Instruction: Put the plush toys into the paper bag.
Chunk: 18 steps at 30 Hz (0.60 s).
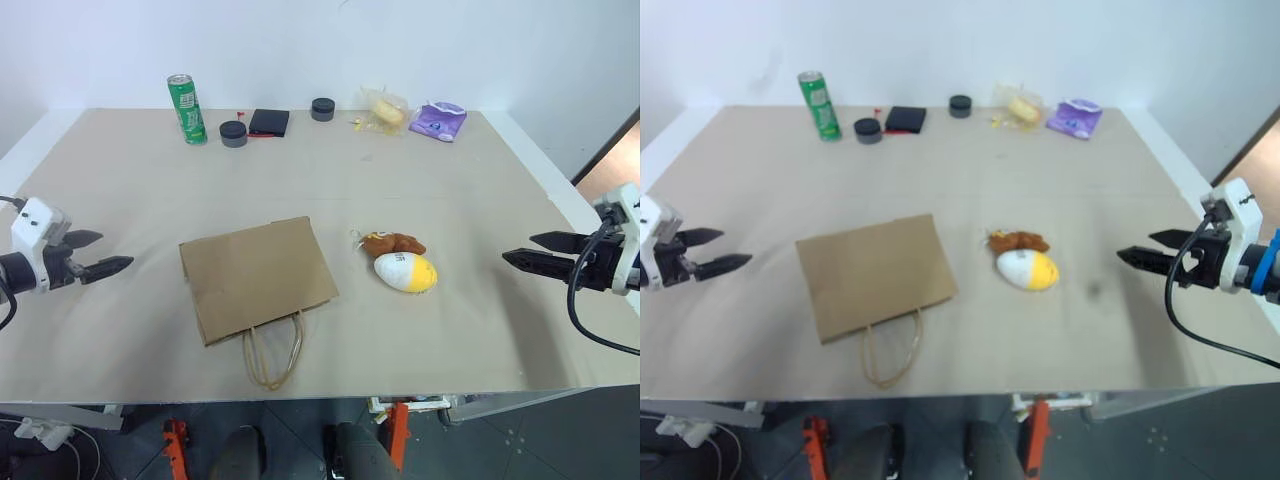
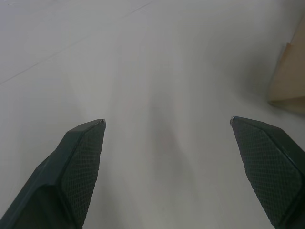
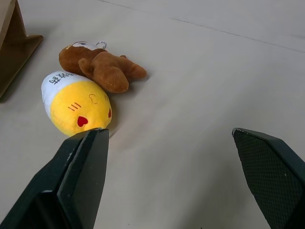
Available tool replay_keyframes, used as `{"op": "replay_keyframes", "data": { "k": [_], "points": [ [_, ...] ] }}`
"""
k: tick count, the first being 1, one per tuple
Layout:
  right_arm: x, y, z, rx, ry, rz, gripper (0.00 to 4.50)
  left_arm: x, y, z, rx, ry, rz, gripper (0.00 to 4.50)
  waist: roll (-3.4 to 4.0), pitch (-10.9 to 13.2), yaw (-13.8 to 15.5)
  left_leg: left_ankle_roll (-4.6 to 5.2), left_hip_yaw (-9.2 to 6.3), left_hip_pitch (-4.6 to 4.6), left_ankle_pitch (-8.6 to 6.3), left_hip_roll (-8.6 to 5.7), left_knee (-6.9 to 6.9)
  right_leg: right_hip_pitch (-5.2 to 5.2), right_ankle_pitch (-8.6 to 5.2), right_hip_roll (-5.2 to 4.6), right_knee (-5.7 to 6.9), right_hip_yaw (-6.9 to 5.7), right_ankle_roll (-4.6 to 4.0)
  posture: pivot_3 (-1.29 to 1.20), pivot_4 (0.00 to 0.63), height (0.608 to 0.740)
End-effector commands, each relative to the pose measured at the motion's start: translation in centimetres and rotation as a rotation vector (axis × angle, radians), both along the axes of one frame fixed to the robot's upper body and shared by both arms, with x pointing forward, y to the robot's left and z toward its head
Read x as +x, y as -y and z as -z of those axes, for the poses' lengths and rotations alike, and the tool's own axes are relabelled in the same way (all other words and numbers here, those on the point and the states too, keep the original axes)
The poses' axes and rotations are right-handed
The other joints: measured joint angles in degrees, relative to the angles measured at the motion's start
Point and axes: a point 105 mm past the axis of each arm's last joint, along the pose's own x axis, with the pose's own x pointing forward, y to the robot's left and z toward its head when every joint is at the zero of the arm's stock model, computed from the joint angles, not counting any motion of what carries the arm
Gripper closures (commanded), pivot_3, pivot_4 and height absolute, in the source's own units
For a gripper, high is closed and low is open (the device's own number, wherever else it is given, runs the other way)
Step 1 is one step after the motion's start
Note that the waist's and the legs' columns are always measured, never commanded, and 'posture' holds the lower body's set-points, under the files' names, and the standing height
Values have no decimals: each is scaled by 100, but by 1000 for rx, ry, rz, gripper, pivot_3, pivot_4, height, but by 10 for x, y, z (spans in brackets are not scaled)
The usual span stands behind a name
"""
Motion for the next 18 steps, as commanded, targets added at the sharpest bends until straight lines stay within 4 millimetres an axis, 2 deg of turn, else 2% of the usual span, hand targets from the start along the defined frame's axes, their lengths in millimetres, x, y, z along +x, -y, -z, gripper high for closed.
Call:
{"op": "replay_keyframes", "data": {
  "k": [1, 4, 7, 9, 11, 13, 16, 18],
  "points": [
    [-16, -28, -34, 51, 201, -203, 0, 5, 12, -33, -88, 105, 36, 175, -1, 0, 1, 0, -3, 0, 0, 0, 1, 2, 0, 2, 0, 0, 0, 0, 150, 740],
    [-54, -77, -50, 178, 249, -490, 0, 4, 46, -64, -184, 181, 172, 175, 1, 2, 15, 0, -13, -5, 0, 3, 6, 3, 0, 14, 5, 1, 3, 0, 150, 740],
    [-76, -114, -43, 150, 221, -673, 0, -7, 94, -84, -210, 204, 385, 175, 1, 1, 17, 0, -28, -12, 0, 7, 21, 8, 1, 21, 11, -3, 8, 0, 150, 740],
    [-85, -131, -37, 134, 199, -750, 0, -16, 118, -81, -177, 181, 493, 175, 1, 1, 5, -4, -26, -10, -2, 9, 40, 15, 7, 21, 10, -2, 16, 0, 150, 740],
    [-95, -152, -30, 105, 189, -851, 0, -27, 148, -71, -122, 179, 642, 175, 4, 1, -8, -6, -10, 8, -4, 6, 51, 28, 3, 13, 9, 7, 5, 0, 150, 740],
    [-101, -164, -25, 88, 178, -912, 0, -34, 169, -60, -39, 204, 741, 175, 5, 1, -7, -6, -3, 18, -3, 4, 55, 34, 3, 9, 9, 12, -6, 0, 150, 740],
    [-101, -168, -20, 126, 109, -922, 0, -39, 189, -44, 104, 294, 832, 175, 3, 2, 9, -5, -5, 18, -2, 5, 67, 40, 6, 10, 9, 11, -9, 0, 150, 740],
    [-97, -166, -15, 131, 84, -908, 0, -46, 202, -35, 125, 367, 886, 175, 2, 1, 7, -3, -5, 14, -1, 5, 73, 40, 11, 10, 8, 11, -14, 0, 150, 740]
  ]
}}
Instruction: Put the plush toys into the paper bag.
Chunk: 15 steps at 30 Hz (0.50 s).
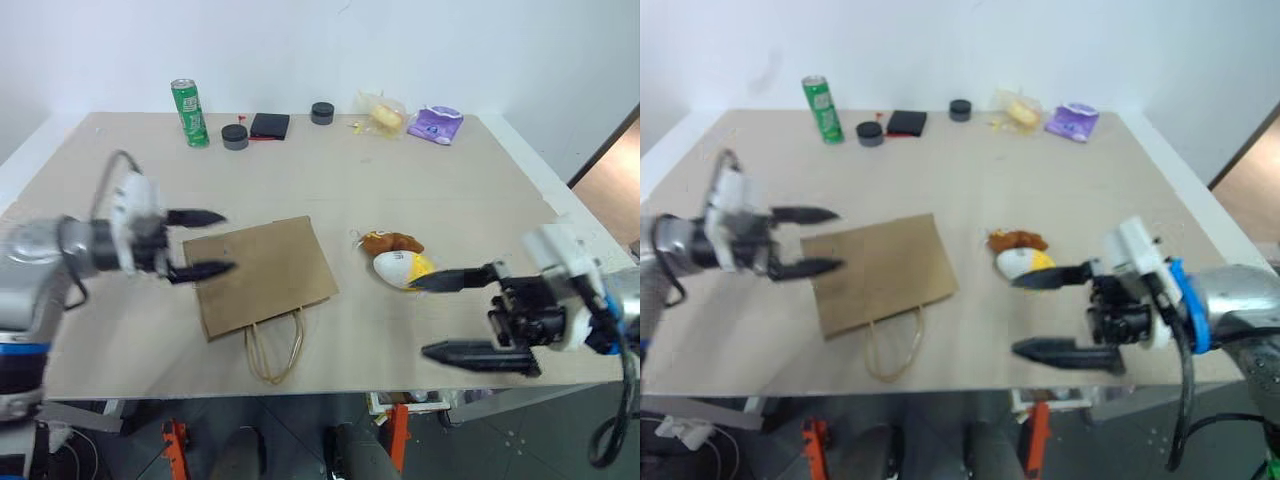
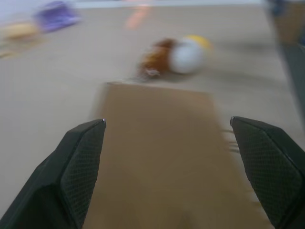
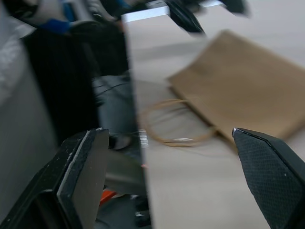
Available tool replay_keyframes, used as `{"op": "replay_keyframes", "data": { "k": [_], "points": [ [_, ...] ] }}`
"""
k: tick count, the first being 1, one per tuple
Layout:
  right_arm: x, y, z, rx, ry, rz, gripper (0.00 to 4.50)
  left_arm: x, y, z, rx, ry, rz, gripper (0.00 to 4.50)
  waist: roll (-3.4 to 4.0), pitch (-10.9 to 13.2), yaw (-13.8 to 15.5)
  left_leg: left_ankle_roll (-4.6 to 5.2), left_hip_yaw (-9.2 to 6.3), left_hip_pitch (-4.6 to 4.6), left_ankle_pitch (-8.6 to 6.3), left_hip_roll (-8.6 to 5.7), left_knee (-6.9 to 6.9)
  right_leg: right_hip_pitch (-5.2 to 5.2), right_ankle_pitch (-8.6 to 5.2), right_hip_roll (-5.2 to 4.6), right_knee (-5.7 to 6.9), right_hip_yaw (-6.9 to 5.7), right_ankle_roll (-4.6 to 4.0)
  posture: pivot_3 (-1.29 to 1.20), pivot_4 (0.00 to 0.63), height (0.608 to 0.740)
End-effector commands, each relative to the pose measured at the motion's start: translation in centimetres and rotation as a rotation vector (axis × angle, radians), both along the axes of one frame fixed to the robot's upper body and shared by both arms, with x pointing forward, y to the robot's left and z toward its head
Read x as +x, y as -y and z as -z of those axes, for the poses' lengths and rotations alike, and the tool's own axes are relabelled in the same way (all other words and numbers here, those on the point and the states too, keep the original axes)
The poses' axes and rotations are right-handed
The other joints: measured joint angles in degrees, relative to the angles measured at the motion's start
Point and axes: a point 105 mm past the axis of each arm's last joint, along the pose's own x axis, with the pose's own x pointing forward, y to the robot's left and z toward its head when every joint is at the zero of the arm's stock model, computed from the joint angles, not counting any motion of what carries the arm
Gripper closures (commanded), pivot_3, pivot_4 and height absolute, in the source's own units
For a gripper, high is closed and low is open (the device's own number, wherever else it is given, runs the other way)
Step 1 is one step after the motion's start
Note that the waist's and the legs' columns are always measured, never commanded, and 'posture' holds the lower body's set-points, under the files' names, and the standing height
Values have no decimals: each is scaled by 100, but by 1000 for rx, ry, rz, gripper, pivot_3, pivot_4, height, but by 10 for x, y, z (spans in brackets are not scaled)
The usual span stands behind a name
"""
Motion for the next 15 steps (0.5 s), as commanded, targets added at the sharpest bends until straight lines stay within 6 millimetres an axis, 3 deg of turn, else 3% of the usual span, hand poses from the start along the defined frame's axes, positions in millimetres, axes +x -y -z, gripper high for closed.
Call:
{"op": "replay_keyframes", "data": {
  "k": [1, 6, 15],
  "points": [
    [4, 0, 1, 4, -15, 11, 0, -18, 20, 11, 95, 206, 127, 175, 0, 0, -3, 0, 2, 3, 0, -1, 1, 3, 1, -2, -1, 2, -1, 0, 150, 740],
    [4, -2, 2, 22, -8, 37, 0, -36, 23, 47, 194, 279, 242, 175, 1, -1, 8, 2, 7, -2, -2, 0, -6, -7, -2, 3, -1, 10, -2, 0, 150, 740],
    [-3, -1, 7, 30, -27, 61, 0, -39, 16, 59, 285, 360, 312, 175, 1, -1, 19, 2, 2, -5, -2, 3, 4, -4, 1, 6, -2, 7, 4, 0, 150, 740]
  ]
}}
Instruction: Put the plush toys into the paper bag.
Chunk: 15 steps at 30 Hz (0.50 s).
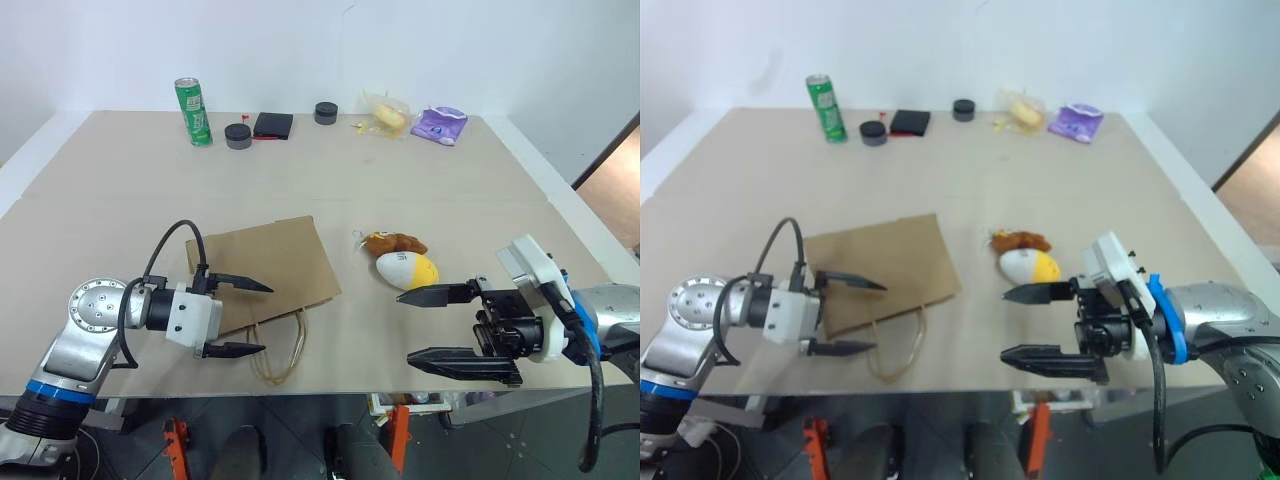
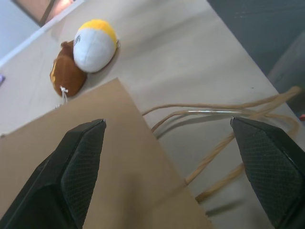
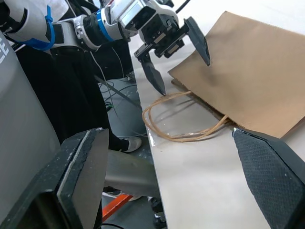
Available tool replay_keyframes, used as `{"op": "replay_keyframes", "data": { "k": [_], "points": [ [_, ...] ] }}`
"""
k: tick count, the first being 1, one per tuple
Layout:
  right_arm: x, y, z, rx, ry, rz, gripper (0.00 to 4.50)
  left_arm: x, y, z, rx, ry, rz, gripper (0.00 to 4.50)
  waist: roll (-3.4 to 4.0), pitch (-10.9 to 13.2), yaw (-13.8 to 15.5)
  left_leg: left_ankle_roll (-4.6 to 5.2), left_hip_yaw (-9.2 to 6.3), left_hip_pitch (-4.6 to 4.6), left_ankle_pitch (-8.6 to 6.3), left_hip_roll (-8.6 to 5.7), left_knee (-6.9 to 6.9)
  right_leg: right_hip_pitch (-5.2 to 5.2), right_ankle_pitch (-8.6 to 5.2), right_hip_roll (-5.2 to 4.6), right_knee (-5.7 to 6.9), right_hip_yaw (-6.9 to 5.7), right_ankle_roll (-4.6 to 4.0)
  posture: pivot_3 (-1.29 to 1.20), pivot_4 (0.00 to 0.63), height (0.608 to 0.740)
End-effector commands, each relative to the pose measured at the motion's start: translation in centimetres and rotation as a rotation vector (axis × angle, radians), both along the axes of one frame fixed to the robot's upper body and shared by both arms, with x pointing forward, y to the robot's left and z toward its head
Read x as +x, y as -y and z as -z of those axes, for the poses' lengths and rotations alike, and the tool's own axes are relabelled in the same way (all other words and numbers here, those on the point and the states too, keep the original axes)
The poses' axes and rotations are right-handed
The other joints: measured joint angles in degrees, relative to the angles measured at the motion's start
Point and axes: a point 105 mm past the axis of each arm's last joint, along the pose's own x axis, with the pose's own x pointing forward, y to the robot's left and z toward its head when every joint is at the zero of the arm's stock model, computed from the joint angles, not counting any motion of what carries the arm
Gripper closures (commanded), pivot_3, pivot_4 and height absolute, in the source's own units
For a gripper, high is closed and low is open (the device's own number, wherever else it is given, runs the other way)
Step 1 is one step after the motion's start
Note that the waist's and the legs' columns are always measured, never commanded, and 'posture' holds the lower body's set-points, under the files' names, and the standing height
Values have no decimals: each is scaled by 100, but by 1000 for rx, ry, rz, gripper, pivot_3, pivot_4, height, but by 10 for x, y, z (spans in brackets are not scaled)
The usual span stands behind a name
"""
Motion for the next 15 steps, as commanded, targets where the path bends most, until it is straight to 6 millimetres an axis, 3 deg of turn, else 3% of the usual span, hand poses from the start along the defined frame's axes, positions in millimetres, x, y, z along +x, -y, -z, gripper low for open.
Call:
{"op": "replay_keyframes", "data": {
  "k": [1, 6, 15],
  "points": [
    [-4, -2, -11, 14, 57, -5, 0, 0, -4, 4, 71, 90, 42, 175, 0, 0, 0, 0, 0, 0, 0, 0, 0, 0, 0, 0, 0, 0, 0, 0, 150, 740],
    [-4, -4, -11, 26, 54, 5, 0, 2, -2, 13, 89, 114, 44, 175, 0, 0, 0, 0, 0, 2, 0, 4, 0, 2, 1, 1, 0, -1, 0, 0, 150, 740],
    [-3, -7, -12, 32, 53, 13, 0, 7, 22, 14, 13, 118, 26, 175, 0, 0, -4, 0, -1, 2, 0, 4, 0, 2, 2, 4, -1, -1, 3, 0, 150, 740]
  ]
}}
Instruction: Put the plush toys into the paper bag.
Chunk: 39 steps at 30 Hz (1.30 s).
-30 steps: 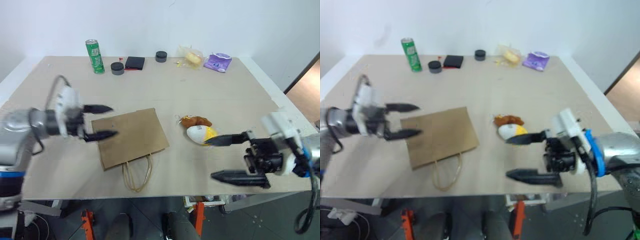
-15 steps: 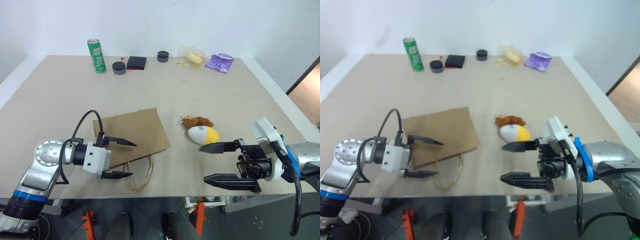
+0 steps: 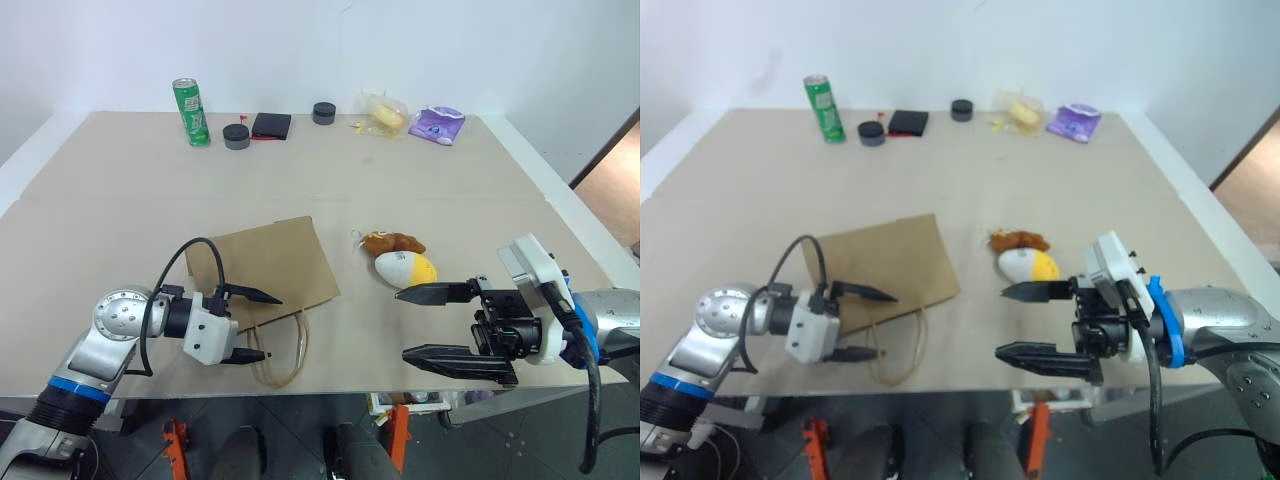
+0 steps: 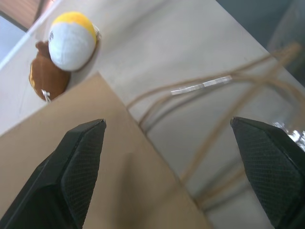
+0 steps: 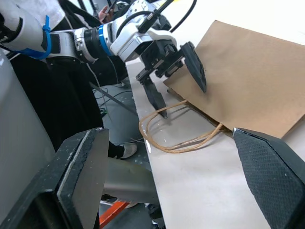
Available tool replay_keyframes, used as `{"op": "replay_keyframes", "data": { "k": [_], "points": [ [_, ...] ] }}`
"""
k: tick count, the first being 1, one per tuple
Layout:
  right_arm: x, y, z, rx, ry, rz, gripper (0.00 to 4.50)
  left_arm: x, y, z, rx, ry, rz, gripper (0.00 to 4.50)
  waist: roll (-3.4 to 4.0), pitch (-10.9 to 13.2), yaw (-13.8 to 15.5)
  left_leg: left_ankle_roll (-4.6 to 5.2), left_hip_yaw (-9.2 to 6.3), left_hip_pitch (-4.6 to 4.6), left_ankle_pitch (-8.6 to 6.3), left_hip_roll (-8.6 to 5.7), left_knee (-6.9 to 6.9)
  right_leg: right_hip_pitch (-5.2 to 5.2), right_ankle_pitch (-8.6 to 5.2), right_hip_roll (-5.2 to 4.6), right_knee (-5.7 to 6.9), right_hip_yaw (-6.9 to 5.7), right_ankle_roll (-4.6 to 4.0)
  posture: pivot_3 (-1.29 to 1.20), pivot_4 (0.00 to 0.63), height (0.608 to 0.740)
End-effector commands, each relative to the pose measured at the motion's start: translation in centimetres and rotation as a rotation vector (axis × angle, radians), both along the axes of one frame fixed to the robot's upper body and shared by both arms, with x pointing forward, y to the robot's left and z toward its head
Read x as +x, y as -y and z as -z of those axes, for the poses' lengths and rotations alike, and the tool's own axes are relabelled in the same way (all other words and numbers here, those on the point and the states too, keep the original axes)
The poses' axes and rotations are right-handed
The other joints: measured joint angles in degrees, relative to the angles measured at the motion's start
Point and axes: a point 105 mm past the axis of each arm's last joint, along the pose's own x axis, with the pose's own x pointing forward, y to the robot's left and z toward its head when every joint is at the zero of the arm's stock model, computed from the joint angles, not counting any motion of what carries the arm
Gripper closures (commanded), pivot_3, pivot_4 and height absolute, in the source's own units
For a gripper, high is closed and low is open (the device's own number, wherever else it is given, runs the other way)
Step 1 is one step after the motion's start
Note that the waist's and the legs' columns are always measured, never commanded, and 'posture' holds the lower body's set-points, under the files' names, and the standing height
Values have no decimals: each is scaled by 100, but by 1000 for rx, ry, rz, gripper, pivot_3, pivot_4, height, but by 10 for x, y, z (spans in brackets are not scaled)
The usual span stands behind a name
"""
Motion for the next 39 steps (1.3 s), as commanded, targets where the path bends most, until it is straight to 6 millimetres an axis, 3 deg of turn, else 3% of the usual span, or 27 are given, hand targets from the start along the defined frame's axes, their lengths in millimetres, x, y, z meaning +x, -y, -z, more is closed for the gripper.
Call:
{"op": "replay_keyframes", "data": {
  "k": [1, 3, 5, 10, 14, 21, 24, 28, 31, 32, 37, 39],
  "points": [
    [-3, -4, -7, 11, 34, -16, 0, -1, 8, -4, -9, 28, 18, 175, 0, 0, 1, 0, -1, 0, 0, 0, 0, 0, 0, 1, 0, -1, 0, 0, 150, 740],
    [-3, -4, -7, 12, 34, -14, 0, -3, 10, 0, -1, 19, 29, 175, 0, 0, 1, 0, -2, 0, 0, 1, 0, 0, 0, 3, 0, -1, 0, 0, 150, 740],
    [-3, -4, -8, 13, 35, -9, 0, -4, 10, 3, 4, 6, 29, 684, 0, 0, 1, 0, 0, 0, 0, 0, 0, 1, 0, 1, 0, 1, 0, 0, 150, 740],
    [-2, -3, -9, 25, 32, 5, 0, 0, 10, -2, -25, -17, 10, 2548, 0, 0, 1, 0, -1, 0, 0, 0, 0, 1, 0, 2, 0, 1, 0, 0, 150, 740],
    [-1, -3, -10, 38, 35, 19, 0, 4, 9, -9, -65, -39, -23, 4469, 0, 0, 1, 0, -1, 0, 0, 0, 0, 1, 0, 2, 0, 1, 0, 0, 150, 740],
    [18, -11, 3, 98, 67, 163, 0, 32, 12, -52, -396, -235, -214, 4469, -10, -6, 0, 0, -4, 0, 0, 0, 2, 3, 2, 3, 0, 0, 3, 0, 150, 740],
    [37, -20, 13, 130, 84, 280, 869, 41, 15, -74, -519, -291, -256, 4500, -8, -4, -19, 1, -6, 1, 0, 4, 3, 3, 3, 11, 1, 0, 5, 0, 150, 740],
    [58, -37, 21, 194, 103, 373, 2989, 39, 21, -94, -605, -344, -242, 4500, -7, -4, -30, 0, -5, 1, 0, 17, 2, 1, 4, 26, 1, 3, 6, 0, 150, 740],
    [77, -57, 29, 226, 98, 421, 4278, 38, 21, -97, -609, -359, -240, 4500, -6, -4, -36, 0, -5, 2, 0, 28, 2, 0, 7, 44, 1, 9, 3, 0, 150, 740],
    [83, -64, 34, 229, 92, 437, 4480, 38, 21, -97, -608, -361, -241, 4500, -6, -4, -33, 0, -5, 2, 0, 31, 2, -1, 9, 50, 1, 12, 0, 0, 150, 740],
    [114, -96, 66, 234, 38, 494, 4480, 37, 24, -98, -611, -373, -232, 4500, -6, -4, -31, 0, -10, 3, 0, 48, 1, -4, 16, 79, 2, 13, -24, 0, 150, 740],
    [125, -108, 69, 269, 32, 517, 4480, 36, 25, -96, -599, -369, -225, 4500, -4, -3, -32, 0, -8, 3, 0, 51, 0, -6, 18, 81, 2, 14, -27, 0, 150, 740]
  ]
}}
